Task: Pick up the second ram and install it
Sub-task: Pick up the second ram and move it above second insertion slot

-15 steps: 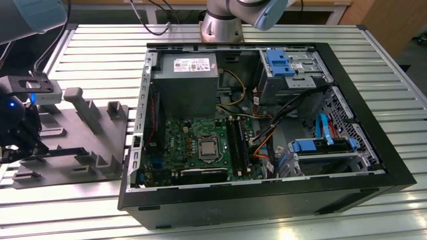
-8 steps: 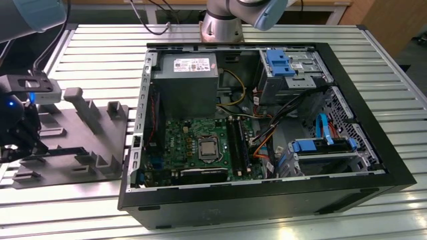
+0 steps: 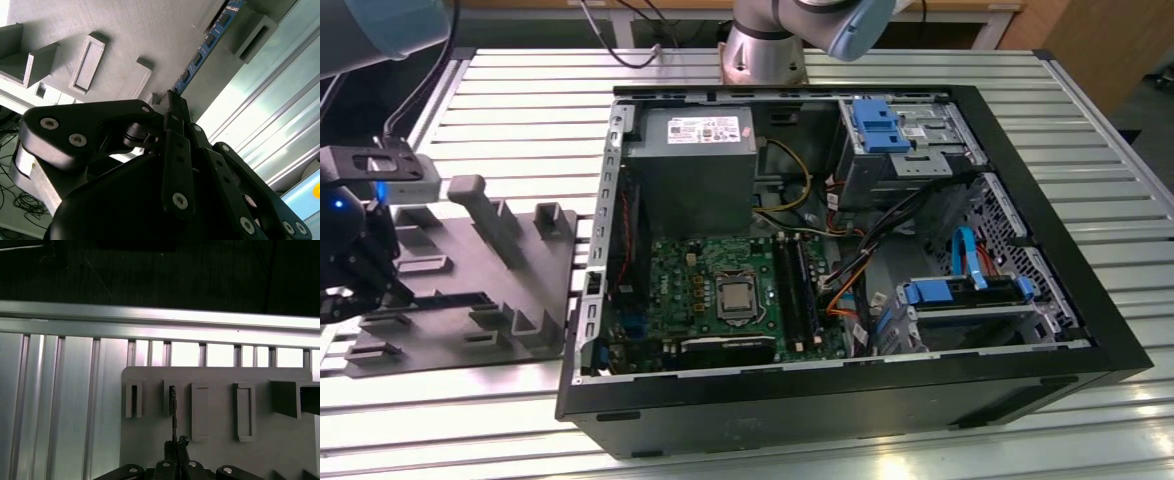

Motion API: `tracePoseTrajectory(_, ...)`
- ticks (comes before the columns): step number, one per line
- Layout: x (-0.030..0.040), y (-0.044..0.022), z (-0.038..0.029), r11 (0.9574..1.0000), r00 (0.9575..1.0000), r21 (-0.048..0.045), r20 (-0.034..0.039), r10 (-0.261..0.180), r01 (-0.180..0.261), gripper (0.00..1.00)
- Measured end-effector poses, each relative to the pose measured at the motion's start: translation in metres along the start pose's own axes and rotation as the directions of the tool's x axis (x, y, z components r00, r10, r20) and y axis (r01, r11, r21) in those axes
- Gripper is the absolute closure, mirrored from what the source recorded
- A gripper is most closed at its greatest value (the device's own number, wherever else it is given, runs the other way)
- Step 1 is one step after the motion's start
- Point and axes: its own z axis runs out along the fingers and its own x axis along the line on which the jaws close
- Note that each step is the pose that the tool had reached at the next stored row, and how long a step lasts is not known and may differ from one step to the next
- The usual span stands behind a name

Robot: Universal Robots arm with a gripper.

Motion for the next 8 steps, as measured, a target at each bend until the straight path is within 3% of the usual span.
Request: tracePoseTrajectory(8,-0.0002,0.0003,-0.0064,1.0000,1.0000,0.0001,0.0003,0.000,0.000,0.89)
